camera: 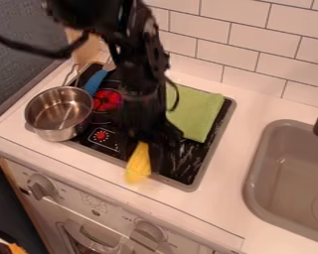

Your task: Move corn from the silver pot to the lower side of the right burner

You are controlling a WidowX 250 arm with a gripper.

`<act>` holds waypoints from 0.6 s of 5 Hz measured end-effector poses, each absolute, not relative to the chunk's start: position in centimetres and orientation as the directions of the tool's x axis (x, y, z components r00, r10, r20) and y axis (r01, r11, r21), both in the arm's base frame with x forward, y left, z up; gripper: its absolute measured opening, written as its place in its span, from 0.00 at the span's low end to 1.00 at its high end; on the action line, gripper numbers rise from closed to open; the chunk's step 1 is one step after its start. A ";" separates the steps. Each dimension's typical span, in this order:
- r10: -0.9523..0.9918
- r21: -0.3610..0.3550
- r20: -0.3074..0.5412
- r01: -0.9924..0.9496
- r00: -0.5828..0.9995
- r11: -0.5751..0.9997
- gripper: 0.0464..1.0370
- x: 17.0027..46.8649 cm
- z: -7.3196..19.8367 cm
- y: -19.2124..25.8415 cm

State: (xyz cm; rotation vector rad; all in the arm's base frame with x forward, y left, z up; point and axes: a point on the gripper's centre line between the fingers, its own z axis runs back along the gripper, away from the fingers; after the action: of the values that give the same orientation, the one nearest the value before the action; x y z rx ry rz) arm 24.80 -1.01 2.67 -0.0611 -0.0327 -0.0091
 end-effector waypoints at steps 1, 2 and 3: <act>0.009 -0.082 0.006 -0.009 1.000 0.997 0.67 24.6 1.4 -1.3; -0.019 -0.077 -0.017 0.017 1.000 0.997 0.94 24.3 1.3 -1.6; -0.061 -0.036 0.030 0.062 0.998 0.997 0.97 24.8 3.5 -2.0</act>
State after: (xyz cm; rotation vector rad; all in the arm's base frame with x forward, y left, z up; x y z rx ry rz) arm 24.80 -1.98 3.48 -0.0365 -0.0288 -0.0620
